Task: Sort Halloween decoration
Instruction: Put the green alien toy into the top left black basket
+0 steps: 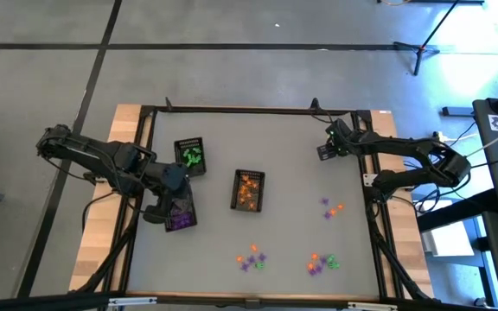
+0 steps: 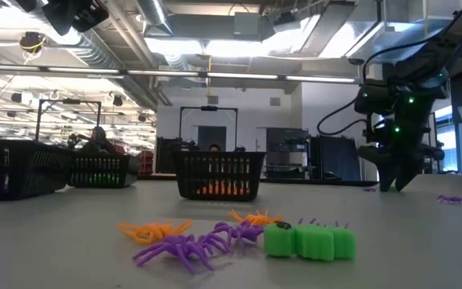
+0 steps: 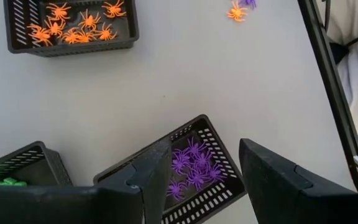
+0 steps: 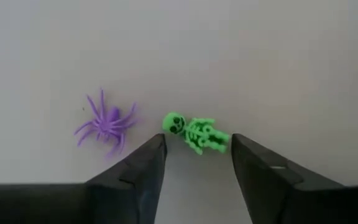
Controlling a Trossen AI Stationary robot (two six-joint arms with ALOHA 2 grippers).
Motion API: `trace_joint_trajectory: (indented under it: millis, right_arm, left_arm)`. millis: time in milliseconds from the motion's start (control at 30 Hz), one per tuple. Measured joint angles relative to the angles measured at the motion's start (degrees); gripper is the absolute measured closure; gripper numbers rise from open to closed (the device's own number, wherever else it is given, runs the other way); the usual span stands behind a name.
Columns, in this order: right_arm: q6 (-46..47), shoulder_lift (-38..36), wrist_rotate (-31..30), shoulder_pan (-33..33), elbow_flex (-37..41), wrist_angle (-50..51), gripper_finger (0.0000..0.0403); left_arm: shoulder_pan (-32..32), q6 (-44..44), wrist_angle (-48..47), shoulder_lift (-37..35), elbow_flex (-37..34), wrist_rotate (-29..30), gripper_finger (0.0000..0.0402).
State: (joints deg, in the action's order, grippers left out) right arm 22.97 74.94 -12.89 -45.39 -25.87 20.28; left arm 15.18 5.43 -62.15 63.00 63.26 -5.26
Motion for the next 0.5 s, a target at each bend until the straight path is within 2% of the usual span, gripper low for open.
trace_joint_trajectory:
  millis: [133, 367, 500]
  right_arm:
    - [-0.73, 0.04, 0.32, 0.02, 0.24, -1.42, 0.0270]
    - [-4.06, 0.15, 0.48, 0.02, 0.31, -2.17, 0.0386]
    - [-4.52, 0.15, 0.44, 0.00, 0.33, -2.11, 0.0391]
  left_arm:
    - [0.00, 0.00, 0.00, 0.02, 0.00, 0.00, 0.0223]
    - [0.00, -0.02, 0.09, 0.00, 0.00, -0.20, 0.0223]
    - [0.00, -0.02, 0.11, 0.01, 0.00, -0.33, 0.0223]
